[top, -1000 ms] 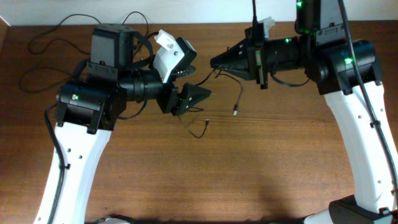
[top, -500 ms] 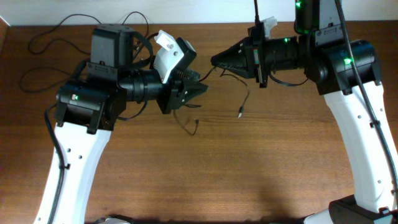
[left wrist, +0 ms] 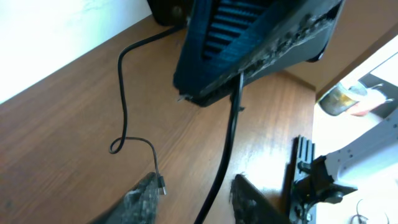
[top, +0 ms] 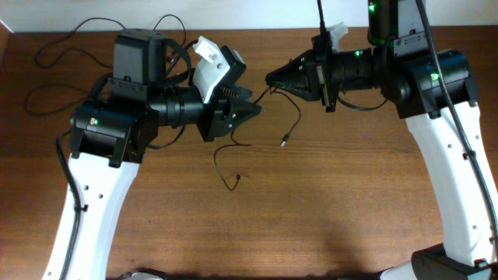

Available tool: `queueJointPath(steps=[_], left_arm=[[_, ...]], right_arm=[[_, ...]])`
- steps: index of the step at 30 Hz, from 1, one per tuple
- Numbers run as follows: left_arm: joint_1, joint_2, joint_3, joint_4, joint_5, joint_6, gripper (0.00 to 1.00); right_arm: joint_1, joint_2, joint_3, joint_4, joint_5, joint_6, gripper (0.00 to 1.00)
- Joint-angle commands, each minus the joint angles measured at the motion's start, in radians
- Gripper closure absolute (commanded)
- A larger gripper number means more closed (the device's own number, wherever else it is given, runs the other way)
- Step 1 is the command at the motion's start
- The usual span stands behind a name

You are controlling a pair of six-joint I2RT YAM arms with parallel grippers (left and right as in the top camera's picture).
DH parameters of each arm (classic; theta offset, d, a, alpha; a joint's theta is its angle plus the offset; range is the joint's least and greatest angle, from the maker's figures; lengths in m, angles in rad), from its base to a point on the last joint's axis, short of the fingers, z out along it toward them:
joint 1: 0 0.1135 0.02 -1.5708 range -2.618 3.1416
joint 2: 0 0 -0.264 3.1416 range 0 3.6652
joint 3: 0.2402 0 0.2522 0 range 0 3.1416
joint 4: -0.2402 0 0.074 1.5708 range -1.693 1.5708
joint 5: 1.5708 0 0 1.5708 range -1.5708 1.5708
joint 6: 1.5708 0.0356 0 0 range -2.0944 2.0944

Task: Untangle cables

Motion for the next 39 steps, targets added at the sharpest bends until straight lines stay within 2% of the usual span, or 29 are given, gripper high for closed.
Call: queueJointPath(steps=[1, 4, 5, 6, 8, 12, 14, 16, 17, 18, 19, 24, 27, 29, 34, 38, 39], left_arm=[[-0.002, -0.013, 0.012, 0.005, 0.042, 0.005, 0.59], [-0.002, -0.013, 0.012, 0.005, 0.042, 0.005, 0.66], [-0.002, -0.013, 0.012, 0.005, 0.042, 0.005, 0.76], [-0.002, -0.013, 0.012, 0.004, 0.042, 0.005, 0.82], [-0.002, -0.013, 0.012, 0.001, 0.042, 0.005, 1.0], [-0.001, -0.013, 0.012, -0.002, 0.041, -0.007, 1.0], [0.001, -0.017, 0.017, -0.001, 0.042, -0.049, 1.0], [0.016, -0.027, 0.033, 0.003, 0.042, -0.107, 1.0], [0.031, -0.037, 0.043, 0.006, 0.042, -0.13, 1.0], [0.048, -0.048, 0.051, 0.006, 0.042, -0.14, 1.0], [0.066, -0.061, 0.054, 0.005, 0.041, -0.143, 1.0], [0.135, -0.108, 0.054, -0.055, -0.018, -0.142, 1.0], [0.156, -0.114, 0.054, -0.135, -0.204, -0.143, 1.0], [0.155, -0.11, 0.054, -0.169, -0.256, -0.142, 1.0], [0.155, -0.098, 0.054, -0.183, -0.246, -0.142, 1.0], [0.155, -0.098, 0.054, -0.164, -0.046, -0.146, 1.0], [0.156, -0.098, 0.054, -0.151, -0.006, -0.178, 1.0]], right_arm=[[0.009, -0.021, 0.006, -0.002, 0.008, -0.027, 0.96], [0.026, -0.021, 0.006, -0.002, 0.009, -0.027, 0.96], [0.028, -0.021, 0.006, -0.002, 0.008, -0.027, 0.96], [0.029, -0.021, 0.006, -0.001, 0.009, -0.027, 0.96], [0.029, -0.021, 0.006, -0.001, 0.009, -0.027, 0.96], [0.027, -0.021, 0.006, -0.001, 0.009, -0.048, 0.95], [0.027, -0.021, 0.006, 0.0, 0.01, -0.109, 0.87], [0.026, -0.021, 0.006, -0.001, 0.021, -0.198, 0.57], [0.026, -0.021, 0.006, -0.001, 0.035, -0.255, 0.37], [0.026, -0.021, 0.006, -0.001, 0.042, -0.299, 0.28], [0.024, -0.021, 0.006, -0.001, 0.047, -0.319, 0.23], [-0.003, -0.021, 0.006, -0.031, 0.163, -0.399, 0.18], [-0.008, -0.021, 0.006, -0.116, 0.316, -0.399, 0.17], [-0.008, -0.021, 0.006, -0.126, 0.32, -0.402, 0.17], [0.0, -0.021, 0.006, -0.121, 0.261, -0.401, 0.16], [0.0, -0.019, 0.006, -0.121, 0.367, -0.501, 0.14], [0.0, -0.017, 0.006, -0.122, 0.417, -0.581, 0.13]])
